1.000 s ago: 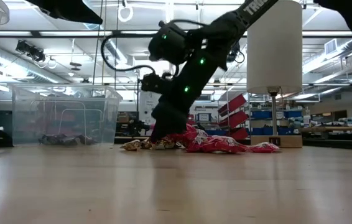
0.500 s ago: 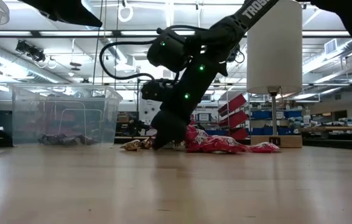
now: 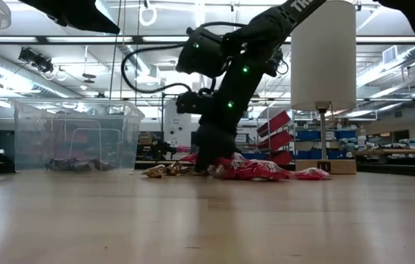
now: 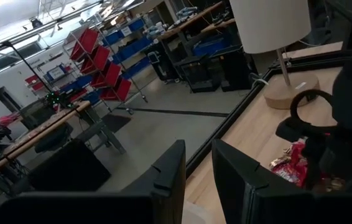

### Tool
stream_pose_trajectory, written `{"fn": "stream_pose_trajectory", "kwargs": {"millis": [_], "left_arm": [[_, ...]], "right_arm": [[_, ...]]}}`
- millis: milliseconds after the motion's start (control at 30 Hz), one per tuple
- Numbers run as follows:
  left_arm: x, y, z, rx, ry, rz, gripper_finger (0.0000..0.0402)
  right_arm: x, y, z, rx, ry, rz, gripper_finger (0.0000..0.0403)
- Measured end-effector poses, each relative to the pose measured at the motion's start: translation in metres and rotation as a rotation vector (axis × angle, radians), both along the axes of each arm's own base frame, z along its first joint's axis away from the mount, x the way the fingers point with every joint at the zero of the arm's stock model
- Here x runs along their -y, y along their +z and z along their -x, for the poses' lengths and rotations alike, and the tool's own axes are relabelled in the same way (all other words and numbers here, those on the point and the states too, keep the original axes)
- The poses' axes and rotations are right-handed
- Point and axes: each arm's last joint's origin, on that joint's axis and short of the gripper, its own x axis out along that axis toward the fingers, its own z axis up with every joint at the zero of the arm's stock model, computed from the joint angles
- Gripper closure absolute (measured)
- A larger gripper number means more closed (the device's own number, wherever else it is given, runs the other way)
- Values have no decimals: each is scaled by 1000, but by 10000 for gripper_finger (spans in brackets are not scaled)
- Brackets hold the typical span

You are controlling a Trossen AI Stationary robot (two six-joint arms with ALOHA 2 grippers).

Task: Sort candy
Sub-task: Put the gold chocolate into the bottom right transparent bin

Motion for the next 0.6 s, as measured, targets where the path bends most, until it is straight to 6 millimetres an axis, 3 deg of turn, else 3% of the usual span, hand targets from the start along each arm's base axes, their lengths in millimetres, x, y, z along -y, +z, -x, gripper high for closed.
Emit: {"fn": "stream_pose_trajectory", "kwargs": {"millis": [267, 600], "left_arm": [[0, -2, 1, -4, 2, 5, 319], [0, -3, 1, -7, 3, 9, 319]], "right_arm": [[-1, 1, 5, -48, 2, -3, 240], [-2, 45, 16, 5, 35, -35, 240]]}}
